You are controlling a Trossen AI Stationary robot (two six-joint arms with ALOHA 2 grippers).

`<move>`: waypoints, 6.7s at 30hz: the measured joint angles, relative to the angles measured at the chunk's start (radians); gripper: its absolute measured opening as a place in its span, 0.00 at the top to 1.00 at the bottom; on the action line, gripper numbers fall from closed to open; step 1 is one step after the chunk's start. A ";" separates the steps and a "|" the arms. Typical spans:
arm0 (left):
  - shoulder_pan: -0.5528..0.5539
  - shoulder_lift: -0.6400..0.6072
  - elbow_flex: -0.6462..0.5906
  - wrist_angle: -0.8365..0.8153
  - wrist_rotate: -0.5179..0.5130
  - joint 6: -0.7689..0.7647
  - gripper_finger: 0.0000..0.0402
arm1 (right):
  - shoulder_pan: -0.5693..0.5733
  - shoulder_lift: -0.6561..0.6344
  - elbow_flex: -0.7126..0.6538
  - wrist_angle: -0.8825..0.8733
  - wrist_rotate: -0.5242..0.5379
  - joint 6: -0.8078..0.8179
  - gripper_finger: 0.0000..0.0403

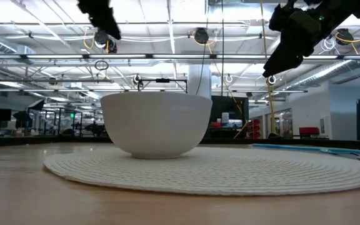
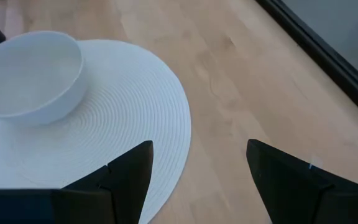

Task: Pick & Place Utensil
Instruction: Put the blue fork into the white bowl

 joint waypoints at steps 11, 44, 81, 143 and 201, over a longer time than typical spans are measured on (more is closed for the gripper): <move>-0.041 -0.279 -0.234 0.031 -0.207 -0.182 0.62 | 0.000 0.000 -0.013 0.065 0.005 -0.060 0.37; -0.107 -0.388 -0.528 0.184 -0.505 -0.272 0.62 | 0.202 0.206 -0.013 -0.227 -0.011 0.706 0.37; -0.167 -0.389 -0.745 0.335 -0.640 -0.346 0.62 | 0.340 0.559 -0.012 -0.331 -0.156 1.340 0.37; -0.171 -0.389 -0.745 0.393 -0.650 -0.337 0.62 | 0.341 0.568 -0.016 -0.273 0.006 1.042 1.00; -0.317 -0.389 -0.744 0.907 -0.307 0.011 0.62 | 0.298 0.493 -0.012 1.089 -0.001 -0.224 1.00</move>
